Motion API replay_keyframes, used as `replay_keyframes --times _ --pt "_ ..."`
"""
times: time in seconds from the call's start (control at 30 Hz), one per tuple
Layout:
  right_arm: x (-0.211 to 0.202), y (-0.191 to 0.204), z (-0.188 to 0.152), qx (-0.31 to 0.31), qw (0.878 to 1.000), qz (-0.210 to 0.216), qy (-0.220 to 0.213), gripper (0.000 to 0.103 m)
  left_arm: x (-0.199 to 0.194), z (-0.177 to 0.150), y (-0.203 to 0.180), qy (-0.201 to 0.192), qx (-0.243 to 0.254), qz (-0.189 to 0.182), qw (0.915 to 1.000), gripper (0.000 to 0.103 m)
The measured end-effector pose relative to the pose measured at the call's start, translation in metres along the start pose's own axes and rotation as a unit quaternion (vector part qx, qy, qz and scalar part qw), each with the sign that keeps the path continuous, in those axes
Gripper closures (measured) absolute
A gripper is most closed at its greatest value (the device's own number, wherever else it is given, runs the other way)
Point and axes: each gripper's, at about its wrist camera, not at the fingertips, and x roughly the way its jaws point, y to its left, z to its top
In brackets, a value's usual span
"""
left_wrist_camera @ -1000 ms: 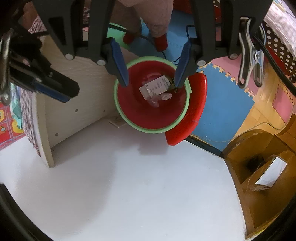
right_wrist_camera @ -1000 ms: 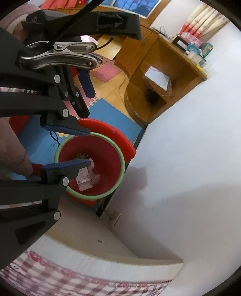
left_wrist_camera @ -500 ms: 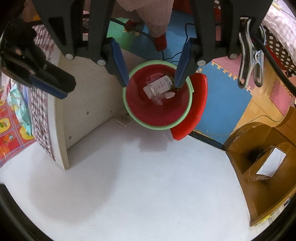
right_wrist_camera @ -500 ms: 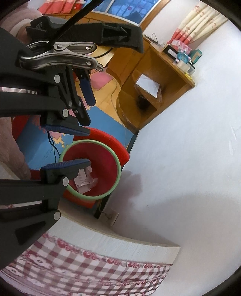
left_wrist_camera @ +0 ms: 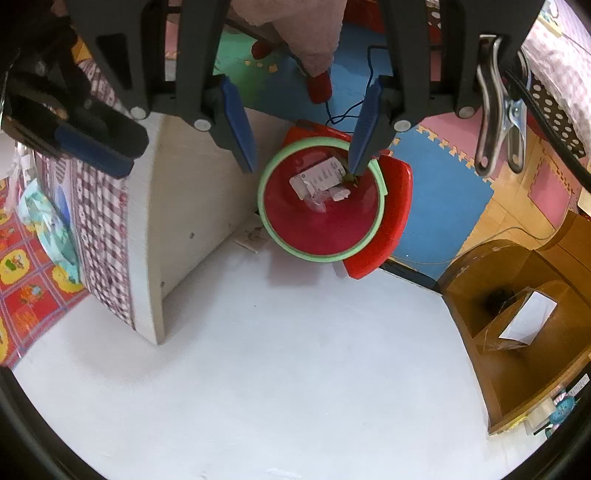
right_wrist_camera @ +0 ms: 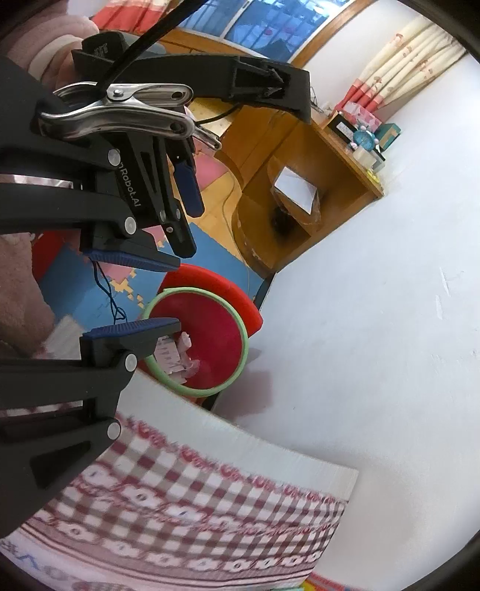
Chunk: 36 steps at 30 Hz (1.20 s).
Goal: Collect trash
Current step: 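Move both grippers away from the bucket back toward the bed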
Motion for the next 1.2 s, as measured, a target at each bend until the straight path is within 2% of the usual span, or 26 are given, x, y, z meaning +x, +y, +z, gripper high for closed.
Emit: replay_keyframes --times 0.5,0.83,1.2 --pt "-0.09 -0.033 -0.058 0.034 0.998 -0.011 -0.051 0.076 -0.047 -0.039 -0.078 -0.024 0.057 -0.018 0.9979 0.049" --pt "-0.151 -0.064 -0.09 0.063 0.993 -0.042 -0.092 0.076 -0.061 -0.062 -0.153 -0.022 0.109 -0.047 0.9927 0.049" --pt "-0.214 -0.123 -0.132 0.105 0.983 -0.088 -0.126 0.076 -0.068 -0.08 -0.245 -0.018 0.162 -0.083 0.9831 0.049"
